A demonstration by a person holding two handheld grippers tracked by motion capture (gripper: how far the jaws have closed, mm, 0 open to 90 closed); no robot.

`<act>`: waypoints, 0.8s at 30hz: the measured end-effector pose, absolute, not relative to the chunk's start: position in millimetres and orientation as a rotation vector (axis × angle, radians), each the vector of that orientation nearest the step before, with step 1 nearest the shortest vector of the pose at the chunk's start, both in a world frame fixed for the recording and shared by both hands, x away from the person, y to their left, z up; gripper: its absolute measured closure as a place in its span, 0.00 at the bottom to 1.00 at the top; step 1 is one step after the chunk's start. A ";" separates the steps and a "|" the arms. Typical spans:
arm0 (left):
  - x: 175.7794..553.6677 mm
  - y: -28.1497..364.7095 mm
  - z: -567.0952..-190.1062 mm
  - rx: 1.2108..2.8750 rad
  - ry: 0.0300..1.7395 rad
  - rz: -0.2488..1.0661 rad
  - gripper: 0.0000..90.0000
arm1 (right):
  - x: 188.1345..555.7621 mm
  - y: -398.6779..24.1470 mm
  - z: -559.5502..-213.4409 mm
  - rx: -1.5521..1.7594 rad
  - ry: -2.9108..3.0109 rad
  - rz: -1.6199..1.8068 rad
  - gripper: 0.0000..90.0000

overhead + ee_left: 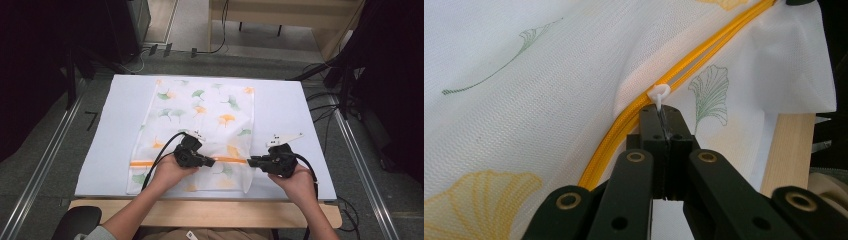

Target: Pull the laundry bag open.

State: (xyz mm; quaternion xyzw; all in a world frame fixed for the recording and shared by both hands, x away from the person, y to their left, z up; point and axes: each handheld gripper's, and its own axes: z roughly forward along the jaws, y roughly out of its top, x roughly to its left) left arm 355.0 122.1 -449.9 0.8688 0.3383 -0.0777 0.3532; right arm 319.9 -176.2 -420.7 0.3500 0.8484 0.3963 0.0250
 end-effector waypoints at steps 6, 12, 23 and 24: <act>357.8 125.9 -453.0 2.248 0.905 -0.208 1.00 | 319.7 -175.9 -421.3 1.087 2.627 1.214 0.94; 354.7 137.6 -448.7 2.258 0.916 -0.197 1.00 | 321.1 -179.4 -422.6 1.098 2.623 1.206 0.94; 350.7 163.3 -442.8 2.287 0.925 -0.203 1.00 | 322.0 -176.5 -424.2 1.082 2.636 1.197 0.94; 350.7 163.3 -442.8 2.287 0.925 -0.203 1.00 | 322.0 -176.5 -424.2 1.082 2.636 1.197 0.94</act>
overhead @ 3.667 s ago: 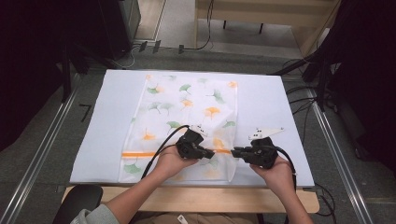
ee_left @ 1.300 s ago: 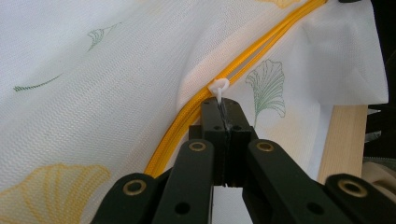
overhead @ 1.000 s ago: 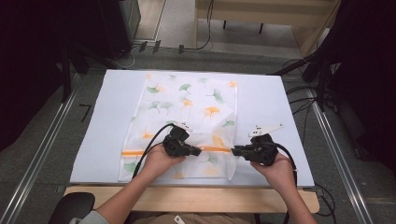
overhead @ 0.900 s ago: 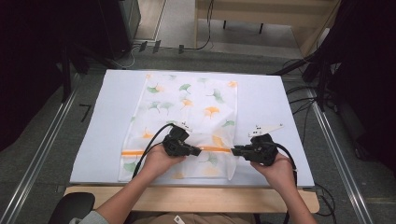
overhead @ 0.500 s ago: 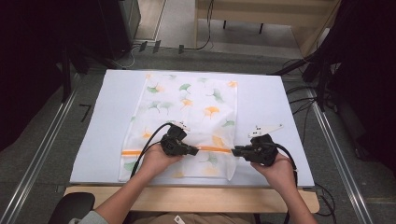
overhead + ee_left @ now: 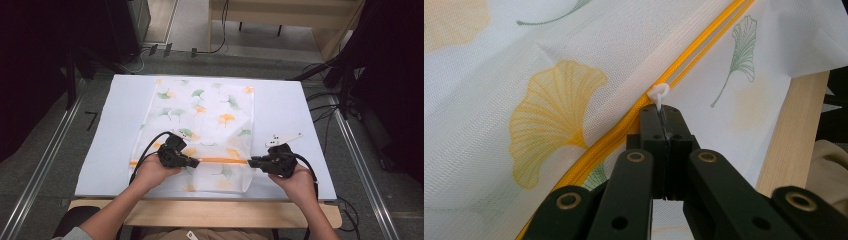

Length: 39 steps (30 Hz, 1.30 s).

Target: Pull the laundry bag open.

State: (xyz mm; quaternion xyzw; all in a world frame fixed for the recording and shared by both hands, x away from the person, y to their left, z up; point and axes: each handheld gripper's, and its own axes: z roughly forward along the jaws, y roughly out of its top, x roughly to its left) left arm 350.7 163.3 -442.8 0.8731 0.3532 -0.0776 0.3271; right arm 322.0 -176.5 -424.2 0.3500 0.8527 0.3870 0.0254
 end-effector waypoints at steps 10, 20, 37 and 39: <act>352.1 162.5 -441.2 2.280 0.920 -0.202 1.00 | 322.8 -177.1 -424.6 1.092 2.634 1.191 0.94; 352.3 163.5 -441.7 2.277 0.928 -0.208 1.00 | 323.0 -177.8 -424.8 1.091 2.638 1.194 0.94; 351.7 190.9 -440.2 2.288 0.976 -0.214 1.00 | 323.1 -178.5 -425.2 1.096 2.641 1.198 0.94; 351.2 194.2 -439.2 2.285 0.980 -0.213 1.00 | 323.2 -178.3 -425.2 1.092 2.642 1.198 0.94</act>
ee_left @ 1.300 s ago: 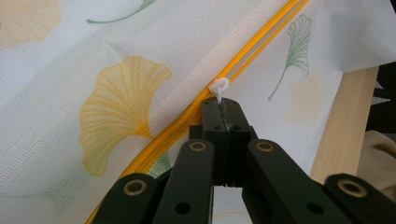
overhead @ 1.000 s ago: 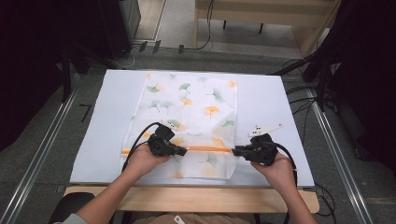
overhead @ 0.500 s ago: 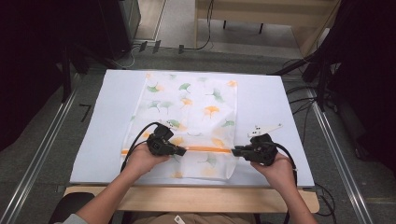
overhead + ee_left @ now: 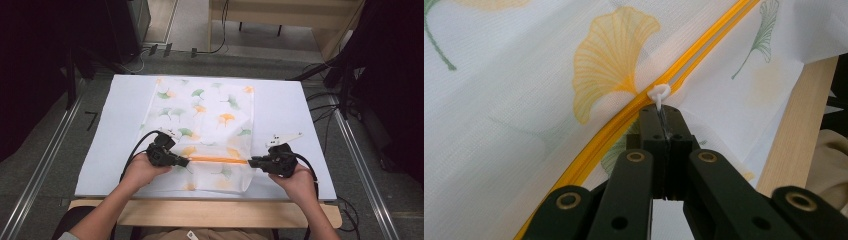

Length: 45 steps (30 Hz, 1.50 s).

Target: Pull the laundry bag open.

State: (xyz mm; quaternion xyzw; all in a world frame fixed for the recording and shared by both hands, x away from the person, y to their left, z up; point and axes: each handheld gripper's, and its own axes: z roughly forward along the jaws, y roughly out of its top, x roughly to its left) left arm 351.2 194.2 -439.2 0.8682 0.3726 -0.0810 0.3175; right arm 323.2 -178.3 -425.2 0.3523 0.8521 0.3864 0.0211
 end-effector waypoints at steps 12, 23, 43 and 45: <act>351.8 193.2 -439.6 2.283 0.982 -0.215 1.00 | 323.4 -178.0 -425.2 1.099 2.638 1.188 0.94; 352.7 195.2 -439.2 2.266 0.981 -0.244 1.00 | 323.3 -178.7 -424.9 1.099 2.635 1.193 0.94; 352.8 196.7 -439.7 2.282 0.982 -0.249 1.00 | 323.1 -177.6 -425.0 1.091 2.642 1.194 0.94; 351.9 198.1 -439.5 2.289 0.983 -0.245 1.00 | 323.0 -177.6 -424.9 1.090 2.641 1.191 0.94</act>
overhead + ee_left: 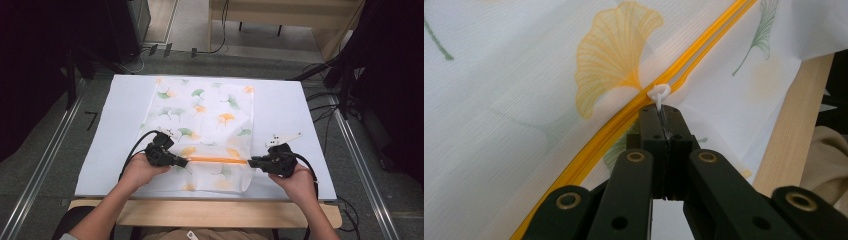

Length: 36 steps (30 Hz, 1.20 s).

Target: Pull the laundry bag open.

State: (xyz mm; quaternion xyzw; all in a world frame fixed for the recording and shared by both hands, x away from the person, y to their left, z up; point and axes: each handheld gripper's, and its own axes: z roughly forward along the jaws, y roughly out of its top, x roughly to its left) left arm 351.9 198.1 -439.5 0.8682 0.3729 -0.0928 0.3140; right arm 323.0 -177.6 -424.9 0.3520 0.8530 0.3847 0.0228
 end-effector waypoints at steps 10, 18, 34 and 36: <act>348.7 227.2 -437.7 2.284 1.035 -0.228 1.00 | 323.4 -179.2 -426.4 1.084 2.645 1.188 0.94; 347.4 231.2 -437.1 2.267 1.042 -0.238 1.00 | 323.4 -178.5 -427.8 1.061 2.636 1.166 0.94; 348.3 231.9 -436.3 2.258 1.048 -0.235 1.00 | 323.1 -181.0 -425.6 1.063 2.612 1.219 0.94; 348.4 232.2 -436.1 2.257 1.048 -0.235 1.00 | 323.3 -181.1 -424.6 1.084 2.609 1.223 0.94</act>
